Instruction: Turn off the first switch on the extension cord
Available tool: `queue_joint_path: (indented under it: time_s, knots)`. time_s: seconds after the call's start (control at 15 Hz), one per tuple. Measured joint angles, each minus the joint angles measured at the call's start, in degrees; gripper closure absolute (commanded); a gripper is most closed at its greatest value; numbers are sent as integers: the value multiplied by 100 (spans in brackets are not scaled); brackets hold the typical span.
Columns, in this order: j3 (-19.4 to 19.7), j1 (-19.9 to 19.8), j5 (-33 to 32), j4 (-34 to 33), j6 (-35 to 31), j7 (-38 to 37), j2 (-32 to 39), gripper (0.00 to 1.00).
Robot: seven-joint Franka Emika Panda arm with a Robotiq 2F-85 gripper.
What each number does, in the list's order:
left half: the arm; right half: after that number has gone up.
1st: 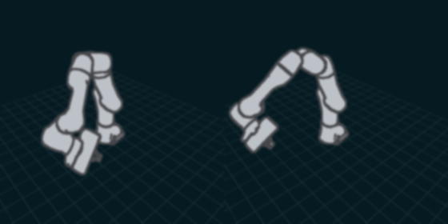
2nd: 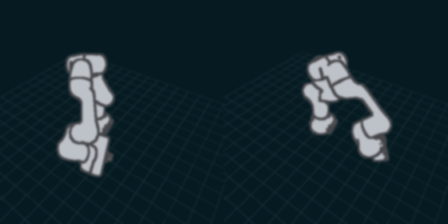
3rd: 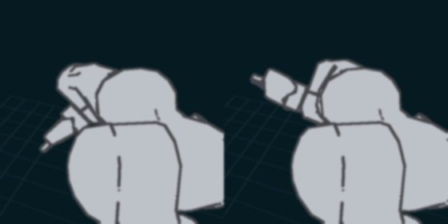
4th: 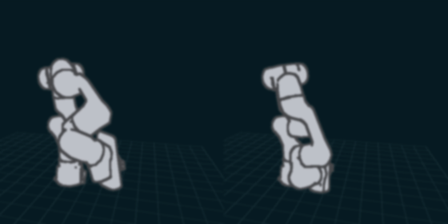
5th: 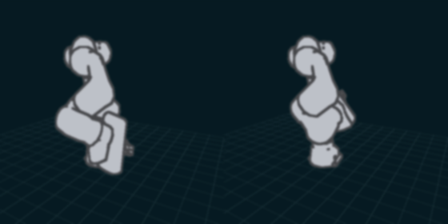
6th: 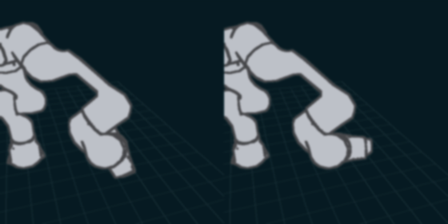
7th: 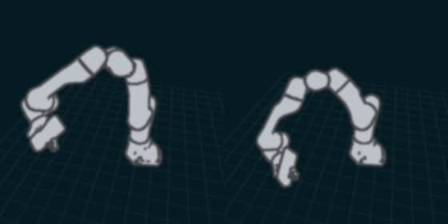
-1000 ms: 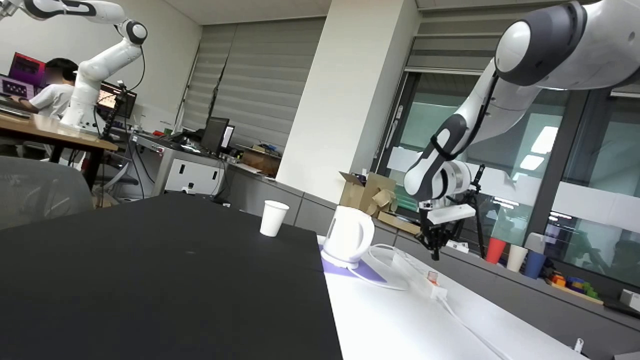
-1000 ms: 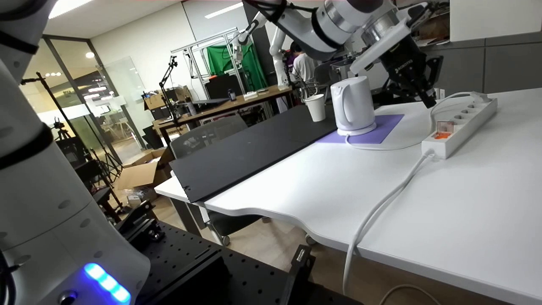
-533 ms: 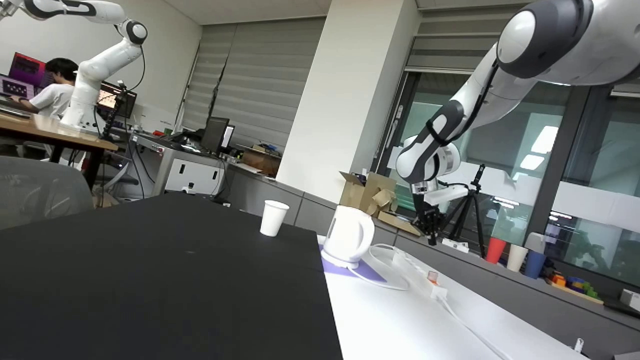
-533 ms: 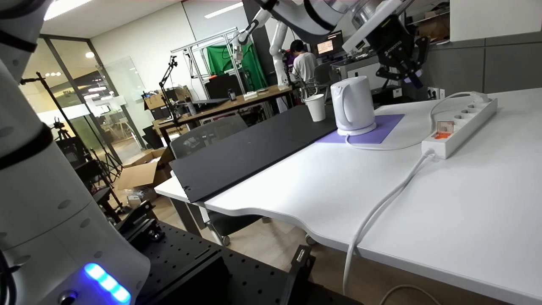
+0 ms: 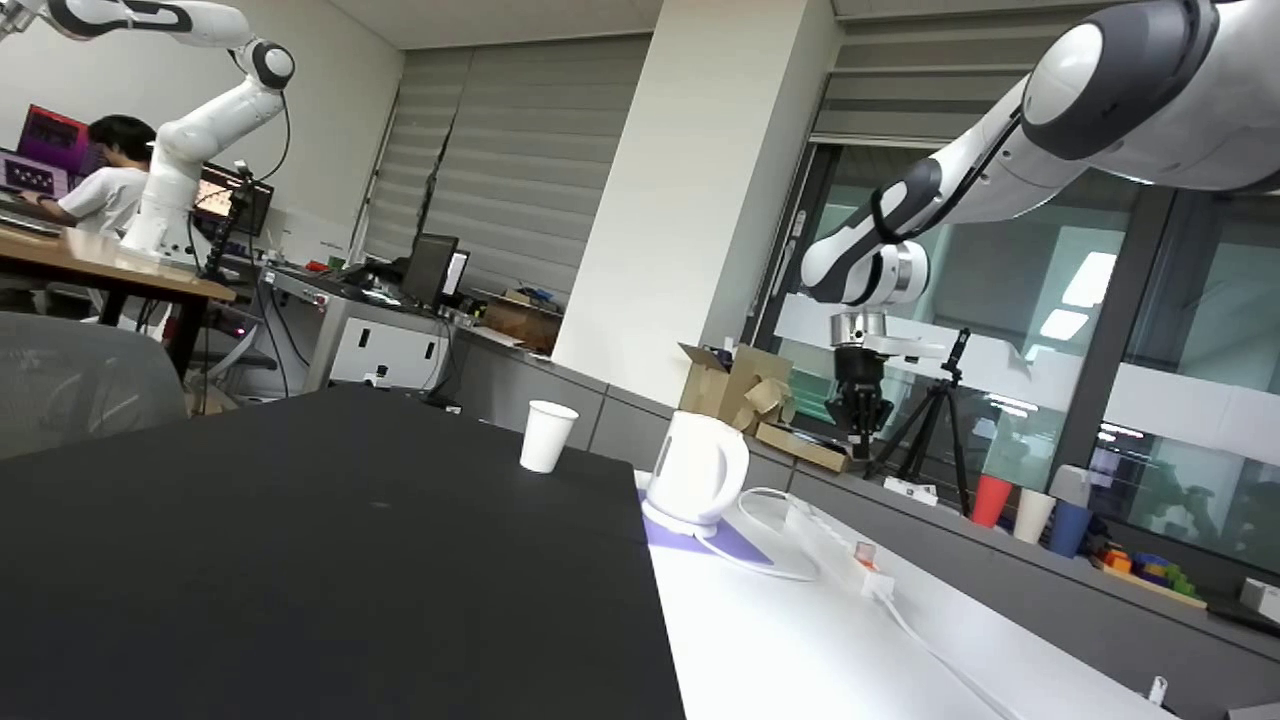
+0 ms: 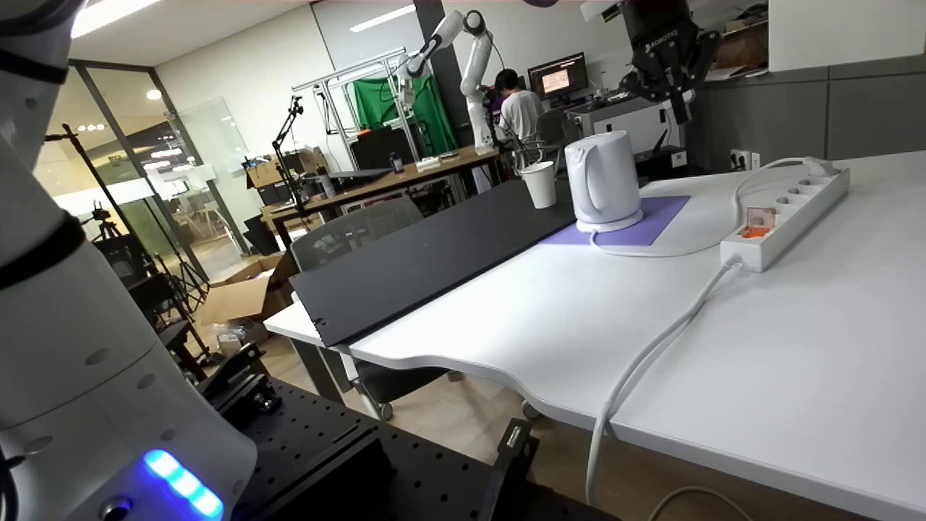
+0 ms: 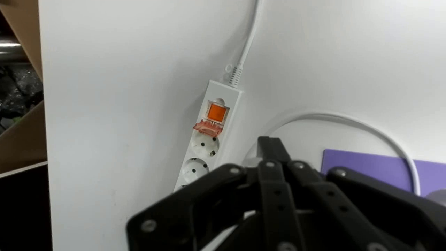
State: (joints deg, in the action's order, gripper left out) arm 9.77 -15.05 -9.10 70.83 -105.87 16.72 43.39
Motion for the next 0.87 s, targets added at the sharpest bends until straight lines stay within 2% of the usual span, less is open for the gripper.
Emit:
queue_joint_path:
  time_s: [0.13,0.2,0.27,0.33,0.4,0.53,0.6,0.87]
  knots:
    - [-80,-93,94,-226,251,44,20,100]
    - [-107,-127,136,-329,331,47,40,74]
    - [-118,-152,161,-418,364,48,64,73]
    - [-119,-175,190,-499,369,46,90,67]
    - [-119,-200,231,-571,365,31,120,86]
    - [-113,-208,231,-566,347,44,134,71]
    - [-113,-202,231,-552,344,44,138,67]
    - [-113,-193,231,-549,343,44,143,67]
